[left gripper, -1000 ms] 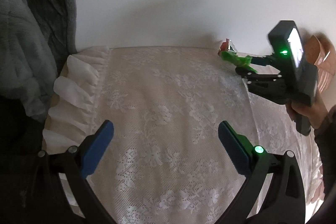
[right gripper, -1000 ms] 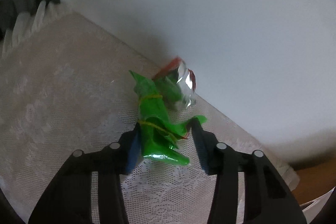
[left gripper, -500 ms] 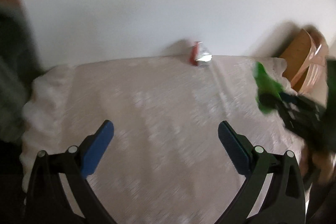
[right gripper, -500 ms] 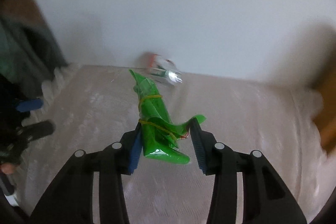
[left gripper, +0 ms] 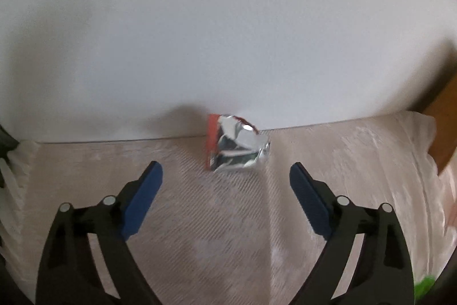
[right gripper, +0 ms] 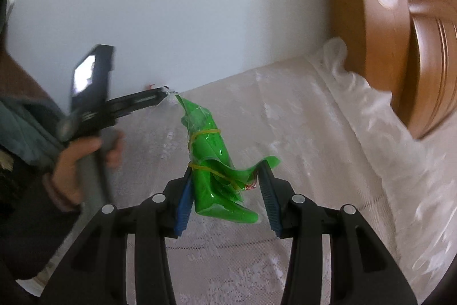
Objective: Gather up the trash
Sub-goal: 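Grasp the silver foil packet with the left tool while the right tool holds the green wrapper, then carry both held items over to the green wastebasket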
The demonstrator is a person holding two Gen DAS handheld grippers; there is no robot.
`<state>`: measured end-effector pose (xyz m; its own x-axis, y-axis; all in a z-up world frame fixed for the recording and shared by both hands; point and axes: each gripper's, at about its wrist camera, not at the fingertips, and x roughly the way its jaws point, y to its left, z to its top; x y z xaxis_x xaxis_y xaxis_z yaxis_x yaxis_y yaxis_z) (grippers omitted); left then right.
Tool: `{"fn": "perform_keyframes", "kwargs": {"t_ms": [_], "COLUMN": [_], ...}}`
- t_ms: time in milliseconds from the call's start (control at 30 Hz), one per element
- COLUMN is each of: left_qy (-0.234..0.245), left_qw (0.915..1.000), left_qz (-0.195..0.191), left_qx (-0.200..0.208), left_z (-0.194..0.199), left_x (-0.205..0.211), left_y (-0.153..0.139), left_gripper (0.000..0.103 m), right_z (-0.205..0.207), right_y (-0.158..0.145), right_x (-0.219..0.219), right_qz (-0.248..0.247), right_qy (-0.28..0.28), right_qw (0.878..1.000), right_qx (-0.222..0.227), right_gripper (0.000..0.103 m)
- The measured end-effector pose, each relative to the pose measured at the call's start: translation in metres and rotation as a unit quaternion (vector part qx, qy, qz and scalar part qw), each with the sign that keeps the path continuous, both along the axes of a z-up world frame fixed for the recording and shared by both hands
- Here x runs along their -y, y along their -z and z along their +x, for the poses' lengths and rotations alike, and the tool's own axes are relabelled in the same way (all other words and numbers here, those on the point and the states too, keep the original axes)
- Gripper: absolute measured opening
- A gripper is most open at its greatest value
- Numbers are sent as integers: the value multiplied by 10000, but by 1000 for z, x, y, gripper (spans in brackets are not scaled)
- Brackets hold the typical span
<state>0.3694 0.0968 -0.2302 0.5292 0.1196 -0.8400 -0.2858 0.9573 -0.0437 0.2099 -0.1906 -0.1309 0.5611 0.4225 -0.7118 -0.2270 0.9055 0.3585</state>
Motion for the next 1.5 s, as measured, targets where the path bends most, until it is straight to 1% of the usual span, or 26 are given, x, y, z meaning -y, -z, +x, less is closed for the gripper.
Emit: {"fn": "perform_keyframes", "kwargs": {"t_ms": [67,133,200,233,300,400,467,533,600,700,800,867,967,1033,1100,1233,1300,1333,1400,1467,1500], "left_qy": [-86,-174,-253,-295,-299,-406,-446,-422,-351,-297,-225,-136,2,152,279,580,706,793,968,1123,1202], "left_qw": [9999,9997,9992,9991,9991,9986,9985,9988,9992,9995,9997,9999,9999,9997,9994,9982,9974,9967,9952,9936,9926], "left_qz": [16,37,64,116,74,66,-20,4,112,98,59,29,134,161,194,146,156,148,115,133,147], "left_qx": [-84,-184,-316,-286,-292,-347,-315,-246,-170,-102,-60,-23,31,50,54,63,36,13,-47,-86,-108], "left_z": [10,19,27,29,32,34,31,28,20,9,-12,-32,-67,-95,-128,-183,-204,-220,-257,-279,-285], "left_x": [2,4,6,7,8,8,8,6,7,8,9,11,16,23,29,38,45,49,58,53,60], "left_y": [6,12,17,17,17,15,11,6,-3,-16,-33,-48,-69,-83,-97,-117,-123,-126,-129,-134,-134], "left_gripper": [79,69,61,57,51,50,50,50,50,50,50,50,50,50,50,50,50,50,50,50,50], "right_z": [-4,-6,-5,-4,-3,-1,1,0,0,-1,-6,-13,-27,-44,-54,-100,-111,-129,-148,-173,-178], "right_y": [4,7,11,12,12,15,21,22,22,21,17,13,5,-3,-7,-15,-18,-20,-22,-22,-22], "right_x": [9,17,14,16,16,17,16,15,14,13,10,8,5,2,0,-2,-1,-1,0,2,3], "right_qz": [54,210,267,288,322,329,301,305,288,287,259,242,207,192,201,271,293,294,265,239,236], "right_qy": [29,52,48,45,26,-16,-38,-70,-77,-83,-86,-92,-102,-106,-99,-59,-43,-29,-3,59,74], "right_qw": [10000,9997,9996,9996,9995,9994,9995,9995,9995,9995,9996,9996,9997,9998,9997,9996,9996,9996,9996,9997,9997], "right_qx": [-26,-64,-66,-67,-61,-72,-67,-78,-102,-103,-82,-69,-29,8,14,22,20,19,18,-3,-8], "right_gripper": [44,44,44,44,44,44,44,44,44,44,44,44,44,44,44,44,44,44,44,44,44]}}
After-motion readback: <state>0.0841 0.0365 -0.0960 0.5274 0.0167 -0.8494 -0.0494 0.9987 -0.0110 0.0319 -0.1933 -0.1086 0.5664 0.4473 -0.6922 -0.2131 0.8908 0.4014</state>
